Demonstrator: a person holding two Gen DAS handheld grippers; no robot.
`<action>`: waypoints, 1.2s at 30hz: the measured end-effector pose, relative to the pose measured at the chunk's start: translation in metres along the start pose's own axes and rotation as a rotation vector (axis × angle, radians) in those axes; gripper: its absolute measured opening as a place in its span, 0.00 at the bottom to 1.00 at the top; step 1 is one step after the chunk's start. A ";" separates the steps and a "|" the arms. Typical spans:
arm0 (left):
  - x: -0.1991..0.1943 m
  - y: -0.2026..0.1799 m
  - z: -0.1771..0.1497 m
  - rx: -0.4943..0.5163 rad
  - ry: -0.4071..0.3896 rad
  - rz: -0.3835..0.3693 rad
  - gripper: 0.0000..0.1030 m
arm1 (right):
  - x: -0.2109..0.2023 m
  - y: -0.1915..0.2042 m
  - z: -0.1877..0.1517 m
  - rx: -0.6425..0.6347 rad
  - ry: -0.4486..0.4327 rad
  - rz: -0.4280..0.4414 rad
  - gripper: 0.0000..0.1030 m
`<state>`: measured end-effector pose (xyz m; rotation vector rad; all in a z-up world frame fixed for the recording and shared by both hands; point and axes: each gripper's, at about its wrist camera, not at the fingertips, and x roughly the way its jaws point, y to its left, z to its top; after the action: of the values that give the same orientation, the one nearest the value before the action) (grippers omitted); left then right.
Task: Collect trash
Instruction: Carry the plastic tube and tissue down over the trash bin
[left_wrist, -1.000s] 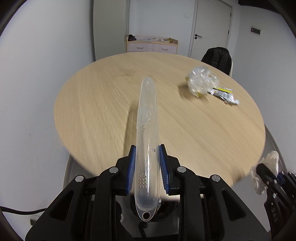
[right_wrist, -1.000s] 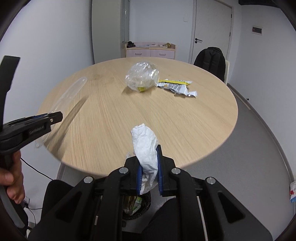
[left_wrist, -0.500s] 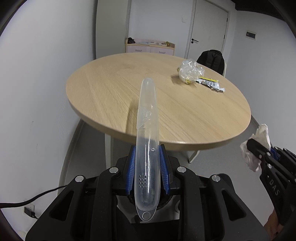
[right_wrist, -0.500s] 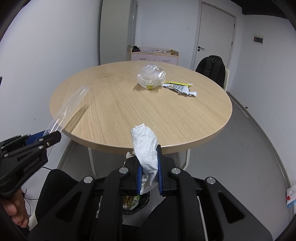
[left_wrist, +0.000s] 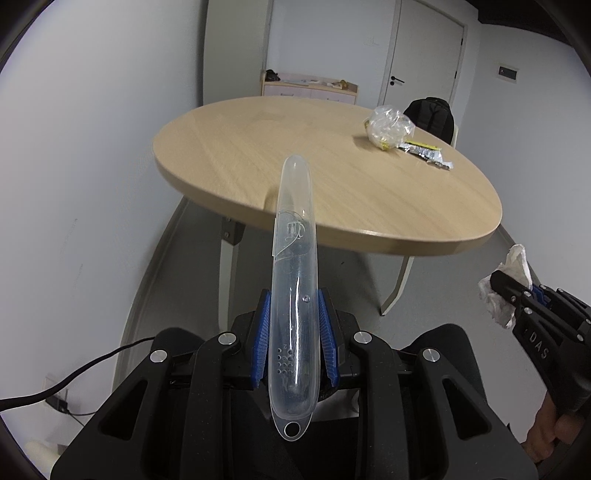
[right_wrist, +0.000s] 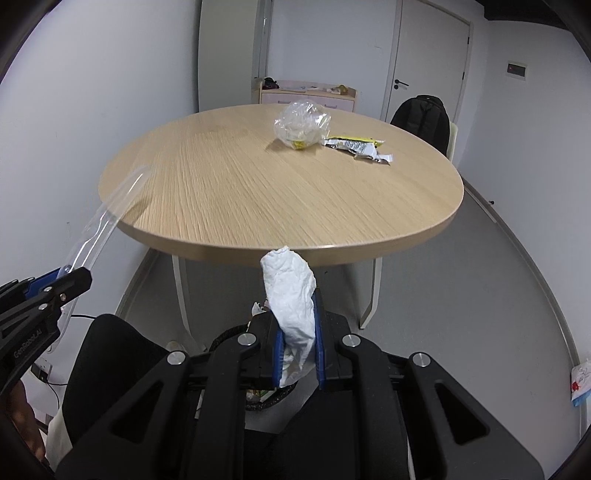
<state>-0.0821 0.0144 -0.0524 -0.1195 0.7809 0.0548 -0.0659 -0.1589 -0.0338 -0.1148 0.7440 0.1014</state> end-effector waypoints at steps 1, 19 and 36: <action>0.000 0.001 -0.002 -0.002 0.002 0.002 0.24 | -0.001 0.000 -0.002 -0.001 0.000 -0.001 0.12; 0.019 0.012 -0.041 -0.019 0.047 0.043 0.24 | 0.022 0.014 -0.030 -0.020 0.053 -0.012 0.12; 0.055 0.014 -0.075 -0.016 0.134 0.057 0.24 | 0.047 0.023 -0.052 -0.034 0.087 -0.017 0.12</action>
<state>-0.0970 0.0192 -0.1450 -0.1171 0.9183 0.1081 -0.0700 -0.1406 -0.1052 -0.1581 0.8277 0.0934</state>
